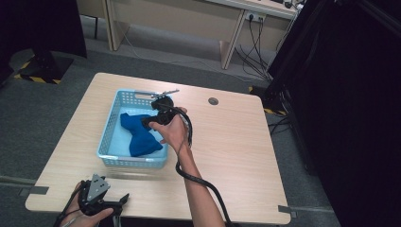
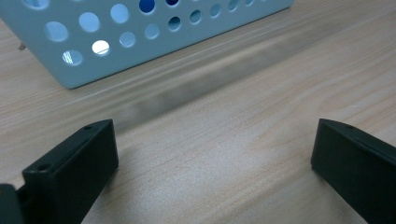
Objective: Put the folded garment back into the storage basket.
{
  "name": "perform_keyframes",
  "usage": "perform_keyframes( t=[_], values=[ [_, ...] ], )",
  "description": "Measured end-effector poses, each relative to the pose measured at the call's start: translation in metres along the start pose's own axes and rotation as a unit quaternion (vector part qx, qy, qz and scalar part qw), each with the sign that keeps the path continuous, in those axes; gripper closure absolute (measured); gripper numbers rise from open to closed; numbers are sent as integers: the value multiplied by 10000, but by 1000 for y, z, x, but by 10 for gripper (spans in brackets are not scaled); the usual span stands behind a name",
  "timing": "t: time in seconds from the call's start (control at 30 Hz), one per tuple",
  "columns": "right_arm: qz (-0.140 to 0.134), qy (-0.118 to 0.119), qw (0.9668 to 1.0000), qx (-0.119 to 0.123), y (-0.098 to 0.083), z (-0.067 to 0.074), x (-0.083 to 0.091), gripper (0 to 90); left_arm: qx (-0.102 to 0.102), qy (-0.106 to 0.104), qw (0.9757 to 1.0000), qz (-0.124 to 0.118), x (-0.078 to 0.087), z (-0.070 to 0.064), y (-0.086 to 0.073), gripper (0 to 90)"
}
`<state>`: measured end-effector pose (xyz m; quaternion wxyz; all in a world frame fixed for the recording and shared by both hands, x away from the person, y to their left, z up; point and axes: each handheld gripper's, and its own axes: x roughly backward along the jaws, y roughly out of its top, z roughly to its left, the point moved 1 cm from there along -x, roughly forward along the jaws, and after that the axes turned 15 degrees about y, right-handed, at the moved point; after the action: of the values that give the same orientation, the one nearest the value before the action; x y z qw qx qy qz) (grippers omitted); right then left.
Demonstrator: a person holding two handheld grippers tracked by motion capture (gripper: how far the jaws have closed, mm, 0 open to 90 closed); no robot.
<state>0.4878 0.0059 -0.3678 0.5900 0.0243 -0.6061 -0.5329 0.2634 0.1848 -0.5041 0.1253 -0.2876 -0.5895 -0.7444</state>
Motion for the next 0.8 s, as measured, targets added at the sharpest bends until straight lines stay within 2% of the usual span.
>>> perform_keyframes(
  t=[0.8],
  values=[
    [-130, -74, 9999, -42, -12, -11, 21, 133, 12, 0, 10000, -1, 0, 0, 0, 0]
  ],
)
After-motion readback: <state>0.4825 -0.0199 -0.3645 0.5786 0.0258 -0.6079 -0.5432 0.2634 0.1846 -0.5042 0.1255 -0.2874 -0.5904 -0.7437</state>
